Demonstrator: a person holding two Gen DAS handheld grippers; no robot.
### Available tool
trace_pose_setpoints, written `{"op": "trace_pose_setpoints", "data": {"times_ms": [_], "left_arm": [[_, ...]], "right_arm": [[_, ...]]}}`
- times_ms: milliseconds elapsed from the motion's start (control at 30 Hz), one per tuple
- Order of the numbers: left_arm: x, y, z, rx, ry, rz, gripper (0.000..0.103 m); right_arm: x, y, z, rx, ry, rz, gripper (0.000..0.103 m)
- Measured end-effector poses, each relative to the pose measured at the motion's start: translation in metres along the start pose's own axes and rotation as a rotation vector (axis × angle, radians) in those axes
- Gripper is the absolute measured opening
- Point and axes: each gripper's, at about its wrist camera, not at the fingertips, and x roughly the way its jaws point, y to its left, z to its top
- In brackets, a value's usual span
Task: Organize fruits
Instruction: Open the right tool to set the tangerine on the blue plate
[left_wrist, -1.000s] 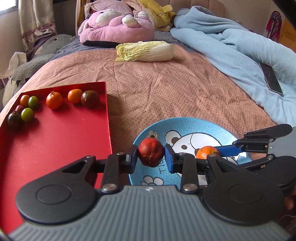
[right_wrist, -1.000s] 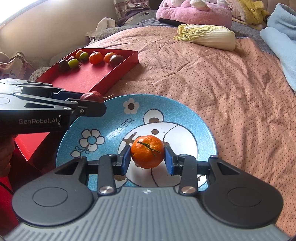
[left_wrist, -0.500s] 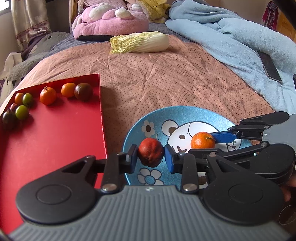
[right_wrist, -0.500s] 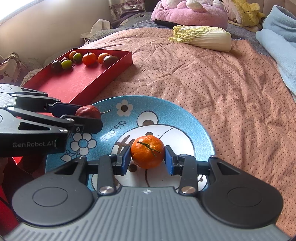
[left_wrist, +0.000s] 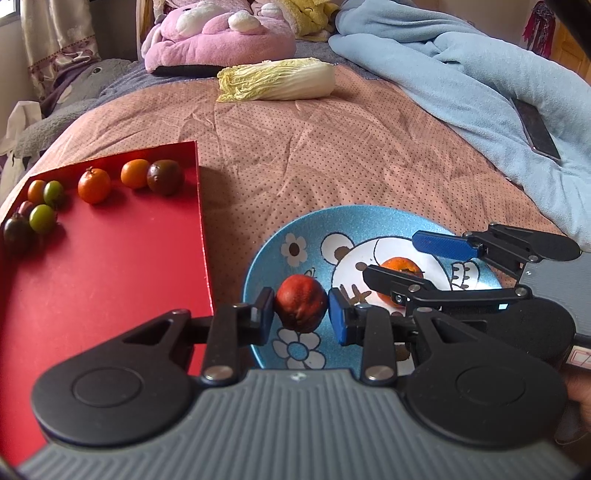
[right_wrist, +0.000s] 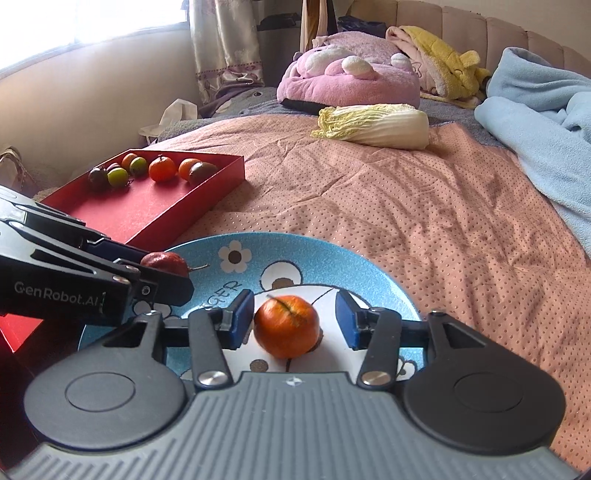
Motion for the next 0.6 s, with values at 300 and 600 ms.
{"op": "trace_pose_setpoints", "data": {"times_ms": [300, 600], "left_arm": [[-0.011, 0.001, -0.001, -0.008, -0.028, -0.006, 0.037], [-0.013, 0.000, -0.001, -0.009, -0.030, -0.001, 0.037]], "right_arm": [[0.011, -0.006, 0.002, 0.061, -0.061, -0.057, 0.073], [0.033, 0.002, 0.007, 0.043, -0.043, -0.063, 0.073]]}}
